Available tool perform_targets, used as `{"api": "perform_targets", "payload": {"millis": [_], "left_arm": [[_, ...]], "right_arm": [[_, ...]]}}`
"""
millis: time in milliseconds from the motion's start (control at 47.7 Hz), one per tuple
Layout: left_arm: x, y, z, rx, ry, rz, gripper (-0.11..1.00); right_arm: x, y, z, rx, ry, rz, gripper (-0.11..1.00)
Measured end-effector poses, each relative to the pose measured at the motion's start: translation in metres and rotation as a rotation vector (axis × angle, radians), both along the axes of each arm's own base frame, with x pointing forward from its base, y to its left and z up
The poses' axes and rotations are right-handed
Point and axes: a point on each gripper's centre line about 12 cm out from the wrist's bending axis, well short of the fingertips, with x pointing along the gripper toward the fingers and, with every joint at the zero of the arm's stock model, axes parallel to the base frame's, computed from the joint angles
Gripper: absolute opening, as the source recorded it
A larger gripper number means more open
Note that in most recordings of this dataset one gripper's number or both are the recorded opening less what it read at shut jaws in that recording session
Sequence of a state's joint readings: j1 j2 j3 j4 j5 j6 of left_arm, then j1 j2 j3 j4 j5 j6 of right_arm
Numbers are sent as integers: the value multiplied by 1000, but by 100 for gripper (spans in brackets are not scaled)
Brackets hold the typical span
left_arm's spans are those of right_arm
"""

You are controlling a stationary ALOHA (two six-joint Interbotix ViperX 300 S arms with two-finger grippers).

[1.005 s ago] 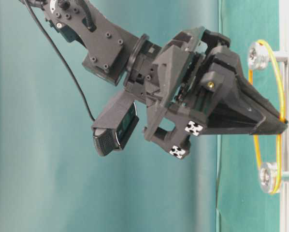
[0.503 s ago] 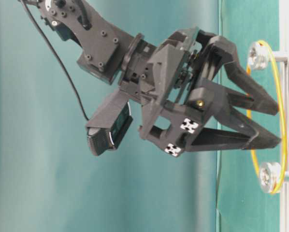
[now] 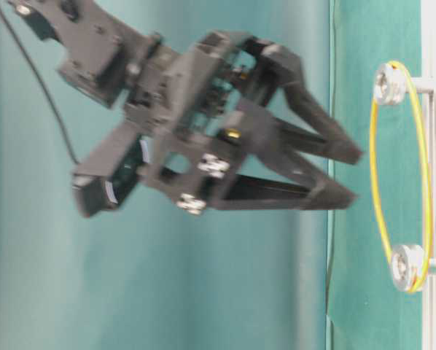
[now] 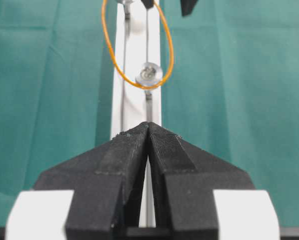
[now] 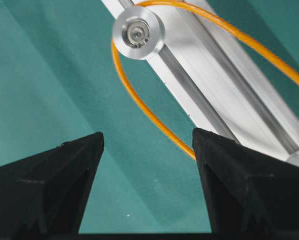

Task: Hook the rubber onto the shaft.
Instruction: 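Release the band and lift the right gripper away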

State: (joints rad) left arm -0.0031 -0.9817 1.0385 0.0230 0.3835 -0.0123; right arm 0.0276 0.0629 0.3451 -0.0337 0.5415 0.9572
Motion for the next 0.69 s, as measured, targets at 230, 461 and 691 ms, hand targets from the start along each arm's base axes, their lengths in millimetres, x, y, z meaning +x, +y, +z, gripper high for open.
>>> {"api": "perform_targets", "payload": {"millis": [230, 461, 691], "left_arm": [[0, 0, 0, 2, 0, 0, 0], [0, 0, 0, 0, -2, 0, 0], [0, 0, 0, 0, -2, 0, 0]], "right_arm": [[-14, -14, 36, -53, -38, -8, 77], [-30, -20, 71, -105, -69, -6, 77], [-46, -21, 96, -113, -99, -12, 77]]}}
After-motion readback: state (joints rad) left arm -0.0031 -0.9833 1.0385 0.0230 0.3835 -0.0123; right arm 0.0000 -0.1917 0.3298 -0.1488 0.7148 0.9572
